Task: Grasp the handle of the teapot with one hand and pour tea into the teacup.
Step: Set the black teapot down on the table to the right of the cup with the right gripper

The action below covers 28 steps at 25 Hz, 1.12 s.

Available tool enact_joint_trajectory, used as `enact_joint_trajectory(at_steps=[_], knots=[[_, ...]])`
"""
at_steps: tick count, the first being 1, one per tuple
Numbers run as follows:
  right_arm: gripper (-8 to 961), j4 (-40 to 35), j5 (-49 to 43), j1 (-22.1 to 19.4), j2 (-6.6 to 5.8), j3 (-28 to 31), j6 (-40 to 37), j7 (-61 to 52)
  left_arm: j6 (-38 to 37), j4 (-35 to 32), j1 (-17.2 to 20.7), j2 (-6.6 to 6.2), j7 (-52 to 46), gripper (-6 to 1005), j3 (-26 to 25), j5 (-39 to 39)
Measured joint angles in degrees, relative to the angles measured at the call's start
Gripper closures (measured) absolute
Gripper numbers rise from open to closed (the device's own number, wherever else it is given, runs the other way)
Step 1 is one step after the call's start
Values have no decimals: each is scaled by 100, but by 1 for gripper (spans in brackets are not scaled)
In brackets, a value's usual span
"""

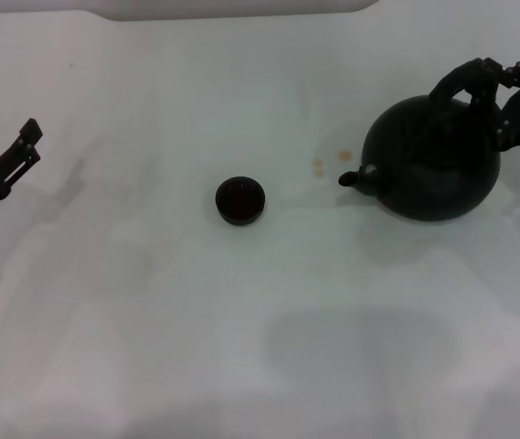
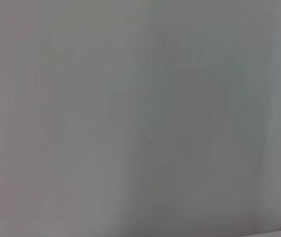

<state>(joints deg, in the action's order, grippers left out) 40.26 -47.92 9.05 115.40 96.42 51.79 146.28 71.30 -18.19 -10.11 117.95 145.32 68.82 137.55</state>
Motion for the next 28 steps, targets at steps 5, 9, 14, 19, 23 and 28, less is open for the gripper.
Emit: enact_joint_trajectory(at_steps=[5,9,14,19,23,28], knots=[[738,-8,3,0,-1,-1,-2,4,5,-1,8,0,-2,134,0,0],[637,-24,3,-2,-14,-1,10,6,7,-7,16,0,-3,134,0,0],[585,-80,3,-23,-23,15,47,17,21,-4,26,0,-11,133,0,15],[534,-223,8,-64,-10,278,166,22,25,2,36,0,-13,132,0,17],[282,-436,169,-85,-17,428,422,22,32,9,36,0,-13,131,0,10],[191,-487,204,-235,-28,499,643,60,107,56,35,0,-13,130,0,11]])
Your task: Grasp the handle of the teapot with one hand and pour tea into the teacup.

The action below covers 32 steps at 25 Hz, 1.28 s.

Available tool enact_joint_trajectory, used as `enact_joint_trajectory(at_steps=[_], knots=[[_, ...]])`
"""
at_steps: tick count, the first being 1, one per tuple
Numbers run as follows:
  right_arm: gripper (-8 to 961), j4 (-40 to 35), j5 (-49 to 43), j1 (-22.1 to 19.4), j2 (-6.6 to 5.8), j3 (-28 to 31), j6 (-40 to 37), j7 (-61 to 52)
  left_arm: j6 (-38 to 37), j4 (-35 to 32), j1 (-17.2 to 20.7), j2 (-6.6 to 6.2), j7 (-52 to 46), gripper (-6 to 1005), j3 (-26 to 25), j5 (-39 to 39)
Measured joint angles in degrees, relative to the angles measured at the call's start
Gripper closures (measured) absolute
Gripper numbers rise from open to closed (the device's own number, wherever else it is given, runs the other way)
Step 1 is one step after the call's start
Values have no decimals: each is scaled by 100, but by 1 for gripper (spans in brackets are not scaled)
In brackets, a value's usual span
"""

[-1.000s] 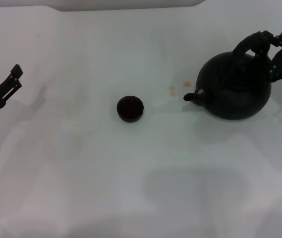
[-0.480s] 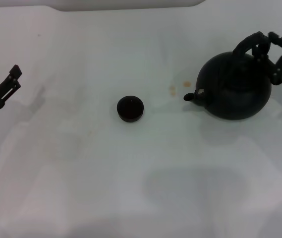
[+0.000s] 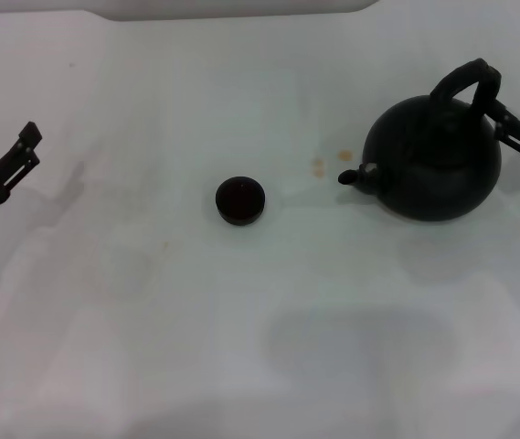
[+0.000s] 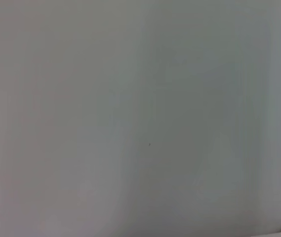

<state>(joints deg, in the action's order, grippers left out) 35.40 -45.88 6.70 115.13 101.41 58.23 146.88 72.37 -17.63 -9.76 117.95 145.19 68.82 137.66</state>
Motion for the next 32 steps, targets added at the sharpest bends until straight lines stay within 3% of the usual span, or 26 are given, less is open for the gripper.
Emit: enact_joint_trajectory(at_steps=[5,12,19,22,32], knots=[[101,-340,69,-111,21,416,502,157,147,21,40,-9,32,129,0,1],[83,-1179,522,-179,13,1077,1388,452,395,-32,253,-55,48,127,-226,6],[88,-1327,530,-281,18,1291,1399,510,506,-42,434,-10,245,124,-534,28],[89,-1428,597,-262,27,1378,1362,550,512,-10,436,42,366,123,-829,25],[93,-1599,1111,-173,16,1495,1371,571,624,146,383,101,329,123,-1144,195]])
